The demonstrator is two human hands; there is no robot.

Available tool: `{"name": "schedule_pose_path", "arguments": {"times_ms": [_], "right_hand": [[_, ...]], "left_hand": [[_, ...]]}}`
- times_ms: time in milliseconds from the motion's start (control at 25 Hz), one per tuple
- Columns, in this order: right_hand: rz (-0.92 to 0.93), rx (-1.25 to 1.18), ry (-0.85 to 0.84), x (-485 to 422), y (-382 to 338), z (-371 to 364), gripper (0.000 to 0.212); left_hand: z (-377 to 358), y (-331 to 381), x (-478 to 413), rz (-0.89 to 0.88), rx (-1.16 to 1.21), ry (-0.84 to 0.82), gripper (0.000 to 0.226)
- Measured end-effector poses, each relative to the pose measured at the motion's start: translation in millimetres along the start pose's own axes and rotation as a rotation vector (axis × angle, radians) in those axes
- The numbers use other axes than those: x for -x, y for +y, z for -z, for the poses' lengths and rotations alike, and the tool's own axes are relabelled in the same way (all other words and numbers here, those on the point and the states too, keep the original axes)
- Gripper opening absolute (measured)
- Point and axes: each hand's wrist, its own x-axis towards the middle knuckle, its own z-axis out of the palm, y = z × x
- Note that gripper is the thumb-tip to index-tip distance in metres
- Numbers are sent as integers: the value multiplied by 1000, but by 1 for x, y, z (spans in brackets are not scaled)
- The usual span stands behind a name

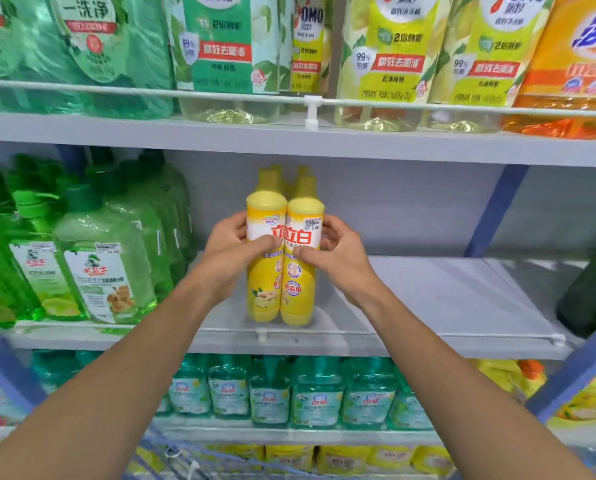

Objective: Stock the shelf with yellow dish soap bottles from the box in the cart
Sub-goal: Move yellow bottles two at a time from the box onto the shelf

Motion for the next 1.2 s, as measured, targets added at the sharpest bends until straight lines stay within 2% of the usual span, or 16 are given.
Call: {"name": "schedule_pose_path", "arguments": {"times_ms": [200,360,520,640,800,880,1000,1200], "right_hand": [[-9,26,-14,7,25,-10,62],[10,27,-57,21,29,-12,67],[-26,200,13,50,48,-20,78],[-45,353,54,54,57,-22,69],[-61,349,16,51,64,-16,66],[-78,355,17,52,70,-16,68],[-70,370,78,45,78,-18,60],[-89,365,137,3,91,-20,57]], "left_hand": [[4,-38,9,30,53,0,45],[15,-45,17,51,109,-31,67],[18,-64,43,29,-231,77,63],[22,-74,45,-23,-386,71,57],[32,-74,37,25,-378,-54,68],[29,-78,39,26,-392,-21,65],[19,-86,36,-8,-460,61,57],[10,-98,-4,4,-486,158,51]]}}
